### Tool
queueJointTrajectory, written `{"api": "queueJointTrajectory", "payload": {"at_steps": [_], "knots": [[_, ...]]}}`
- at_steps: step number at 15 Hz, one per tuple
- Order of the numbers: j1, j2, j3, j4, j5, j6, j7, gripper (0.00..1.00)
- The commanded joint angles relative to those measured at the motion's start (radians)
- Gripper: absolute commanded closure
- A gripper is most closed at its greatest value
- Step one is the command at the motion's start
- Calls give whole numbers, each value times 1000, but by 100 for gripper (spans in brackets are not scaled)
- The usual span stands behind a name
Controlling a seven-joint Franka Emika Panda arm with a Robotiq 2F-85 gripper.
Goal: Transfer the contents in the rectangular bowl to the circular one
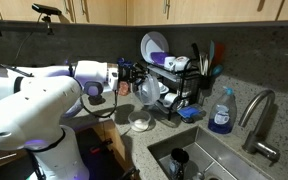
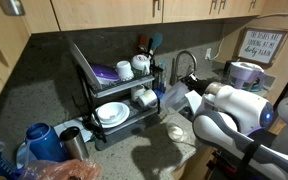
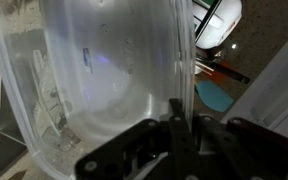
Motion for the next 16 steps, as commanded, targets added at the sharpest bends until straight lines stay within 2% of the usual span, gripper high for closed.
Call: {"api": "queueJointTrajectory", "payload": {"at_steps": [1,9,14,15,16], "knots": [[-31,0,-79,7,3,-85,-76,99],[-135,0,-232,25,18,-284,-264,99],[-205,0,-263,50,3,-411,-308,99],[-215,69,-277,71,18,-379,-375,99],[-223,73,-279,78,17,-391,-385,99]]}}
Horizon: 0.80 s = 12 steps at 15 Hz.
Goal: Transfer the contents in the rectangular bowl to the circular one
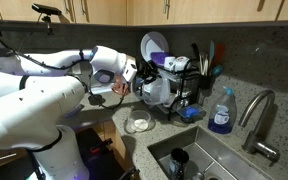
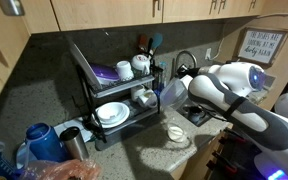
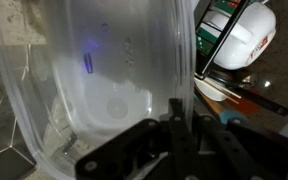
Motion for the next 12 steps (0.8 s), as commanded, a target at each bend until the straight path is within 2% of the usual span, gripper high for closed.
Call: {"api": "queueJointTrajectory", "payload": {"at_steps": [1,12], "knots": [[-41,80,-46,50,8,-13,-111,99],[-52,234,-74,116,-64,-95,-220,99]]}}
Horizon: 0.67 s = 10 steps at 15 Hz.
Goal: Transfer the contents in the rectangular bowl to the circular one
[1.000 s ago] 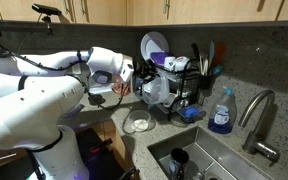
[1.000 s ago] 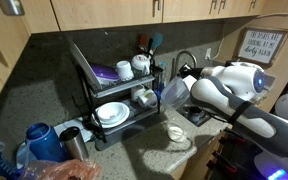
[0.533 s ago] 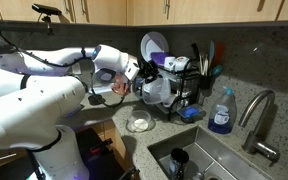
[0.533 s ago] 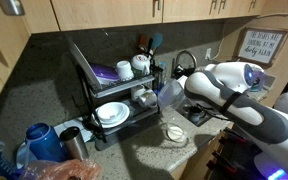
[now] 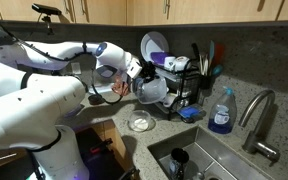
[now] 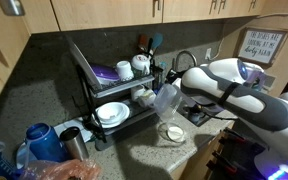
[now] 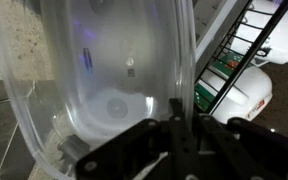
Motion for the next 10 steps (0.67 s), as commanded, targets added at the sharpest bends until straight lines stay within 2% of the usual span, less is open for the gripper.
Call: {"api": "queueJointTrajectory", "payload": {"at_steps": [1,10], "knots": [[-12,105,-37,28,-38,-27,-63,99],[12,230,-56,70,-171,-75,-75,99]]}}
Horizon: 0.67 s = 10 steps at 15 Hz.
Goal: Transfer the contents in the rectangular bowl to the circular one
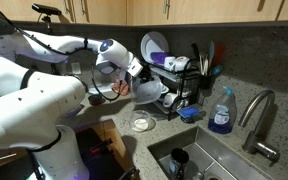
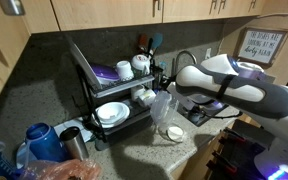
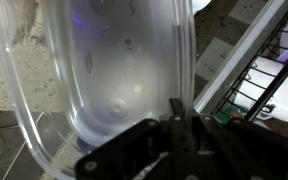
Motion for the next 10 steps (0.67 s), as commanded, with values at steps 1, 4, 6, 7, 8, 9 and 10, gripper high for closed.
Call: {"api": "queueJointTrajectory", "payload": {"at_steps": [1,4,6,7,8,9,10], "knots": [[14,112,-47,24,-60,-25,-50,99],[33,155,-57,35,-111,-34,-45,99],[48,184,-60,41,-138,-33,-45,99],[54,198,-60,43,-156,-28,-40,99],[63,216,-64,45,-169,-30,-41,99],[71,232,-67,47,-183,-30,-40,99],[79,248,-67,48,-198,-29,-38,99]]}}
